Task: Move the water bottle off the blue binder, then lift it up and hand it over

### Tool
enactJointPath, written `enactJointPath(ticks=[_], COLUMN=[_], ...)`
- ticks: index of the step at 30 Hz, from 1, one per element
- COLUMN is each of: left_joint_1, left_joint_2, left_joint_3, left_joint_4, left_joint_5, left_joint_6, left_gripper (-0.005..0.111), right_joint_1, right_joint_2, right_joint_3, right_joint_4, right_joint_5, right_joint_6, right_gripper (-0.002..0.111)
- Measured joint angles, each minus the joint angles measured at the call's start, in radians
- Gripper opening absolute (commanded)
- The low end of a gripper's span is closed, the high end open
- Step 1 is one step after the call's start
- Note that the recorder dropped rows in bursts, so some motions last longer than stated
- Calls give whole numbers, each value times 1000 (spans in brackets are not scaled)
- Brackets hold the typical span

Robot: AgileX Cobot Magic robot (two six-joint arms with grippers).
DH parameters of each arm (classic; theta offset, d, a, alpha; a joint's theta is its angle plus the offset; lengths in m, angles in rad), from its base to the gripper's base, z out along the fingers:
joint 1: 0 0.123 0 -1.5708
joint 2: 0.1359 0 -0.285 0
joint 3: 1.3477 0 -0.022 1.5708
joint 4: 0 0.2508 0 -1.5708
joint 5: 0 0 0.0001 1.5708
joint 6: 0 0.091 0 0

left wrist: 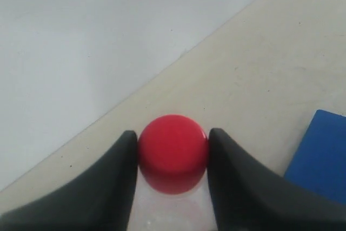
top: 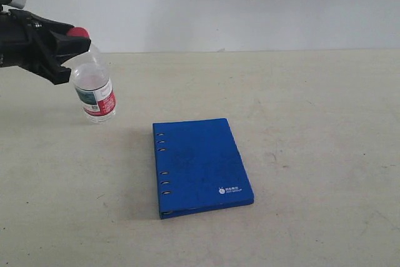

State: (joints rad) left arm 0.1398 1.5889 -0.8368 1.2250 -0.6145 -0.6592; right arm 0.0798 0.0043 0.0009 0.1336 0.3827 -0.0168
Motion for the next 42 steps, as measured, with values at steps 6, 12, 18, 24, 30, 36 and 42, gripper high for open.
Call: enactJointPath(ticks=[6, 12, 18, 24, 30, 36, 42], left_joint_1=[0, 0, 0, 0, -18, -65, -110], left_joint_2=[16, 24, -24, -212, -337, -509, -742], left_joint_3=[0, 2, -22, -33, -34, -32, -32], left_joint_4=[-81, -194, -443, -554, -562, -573, -655], left_joint_5=[15, 38, 111, 304, 700, 870, 917], left_joint_6=[18, 138, 366, 278, 175, 237, 257], left_gripper=[53, 57, 57, 57, 57, 57, 57], right_joint_1=[0, 0, 0, 0, 0, 0, 0], right_joint_2=[0, 0, 0, 0, 0, 0, 0], right_joint_3=[0, 0, 0, 0, 0, 0, 0], right_joint_4=[0, 0, 0, 0, 0, -4, -37], right_joint_5=[0, 0, 0, 0, 0, 0, -96], right_joint_6=[0, 0, 0, 0, 0, -4, -50], right_gripper=[0, 0, 0, 0, 0, 0, 0])
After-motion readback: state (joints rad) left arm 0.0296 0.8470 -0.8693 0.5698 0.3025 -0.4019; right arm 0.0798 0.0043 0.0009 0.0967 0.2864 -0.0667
